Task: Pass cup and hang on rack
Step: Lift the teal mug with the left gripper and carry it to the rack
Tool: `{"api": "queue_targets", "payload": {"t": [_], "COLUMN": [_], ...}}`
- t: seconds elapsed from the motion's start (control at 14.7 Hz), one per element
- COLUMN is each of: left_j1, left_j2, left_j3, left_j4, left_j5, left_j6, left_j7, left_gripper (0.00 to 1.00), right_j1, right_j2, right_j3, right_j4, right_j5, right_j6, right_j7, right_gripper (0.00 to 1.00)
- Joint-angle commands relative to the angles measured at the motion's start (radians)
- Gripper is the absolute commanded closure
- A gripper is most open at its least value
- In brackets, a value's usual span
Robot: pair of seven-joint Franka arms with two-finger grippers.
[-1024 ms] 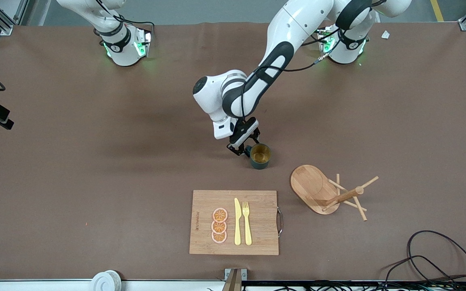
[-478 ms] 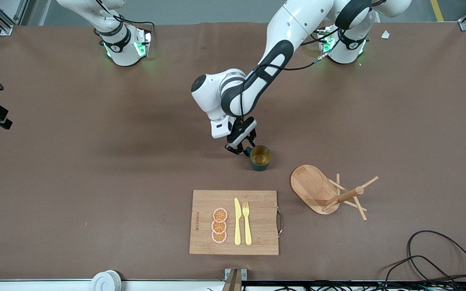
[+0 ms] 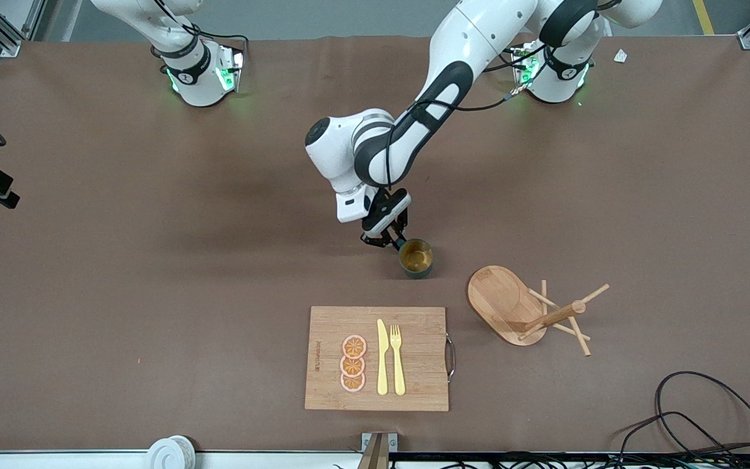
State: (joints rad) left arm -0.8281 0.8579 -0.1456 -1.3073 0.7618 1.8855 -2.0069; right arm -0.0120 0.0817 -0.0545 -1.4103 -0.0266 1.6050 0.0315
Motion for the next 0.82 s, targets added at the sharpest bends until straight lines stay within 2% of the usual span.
{"api": "queue_targets", "payload": {"t": [0.0, 0.07, 0.27, 0.48, 0.68, 0.75], "left_j1": [0.056, 0.088, 0.173, 0.289, 0.394, 0.427], "left_j2": [-0.081, -0.112, -0.225, -0.338, -0.399, -0.416], "left_j3": [-0.005, -0.011, -0.009, -0.009, -0.009, -0.009], "left_j4": [-0.010, -0.004, 0.014, 0.014, 0.013, 0.013], "left_j5": [-0.001, -0.021, -0.206, -0.451, -0.698, -0.767], "left_j6": [0.001, 0.001, 0.003, 0.003, 0.029, 0.029], "left_j7": [0.066, 0.089, 0.225, 0.413, 0.540, 0.557], "left_gripper": [1.00, 1.00, 1.00, 1.00, 1.00, 1.00], "right_j1": [-0.009, -0.009, -0.009, -0.011, -0.011, -0.014], "right_j2": [0.006, 0.006, 0.004, 0.006, 0.006, 0.006], "right_j3": [0.008, 0.008, 0.008, 0.008, 0.008, 0.007], "right_j4": [0.014, 0.016, 0.014, 0.014, 0.016, 0.016], "right_j5": [-0.013, -0.013, -0.009, -0.010, 0.002, 0.031], "right_j6": [-0.011, -0.010, -0.010, -0.010, -0.008, -0.008], "right_j7": [0.016, 0.016, 0.011, 0.010, 0.011, 0.008], "right_gripper": [0.00, 0.00, 0.00, 0.00, 0.00, 0.00]}}
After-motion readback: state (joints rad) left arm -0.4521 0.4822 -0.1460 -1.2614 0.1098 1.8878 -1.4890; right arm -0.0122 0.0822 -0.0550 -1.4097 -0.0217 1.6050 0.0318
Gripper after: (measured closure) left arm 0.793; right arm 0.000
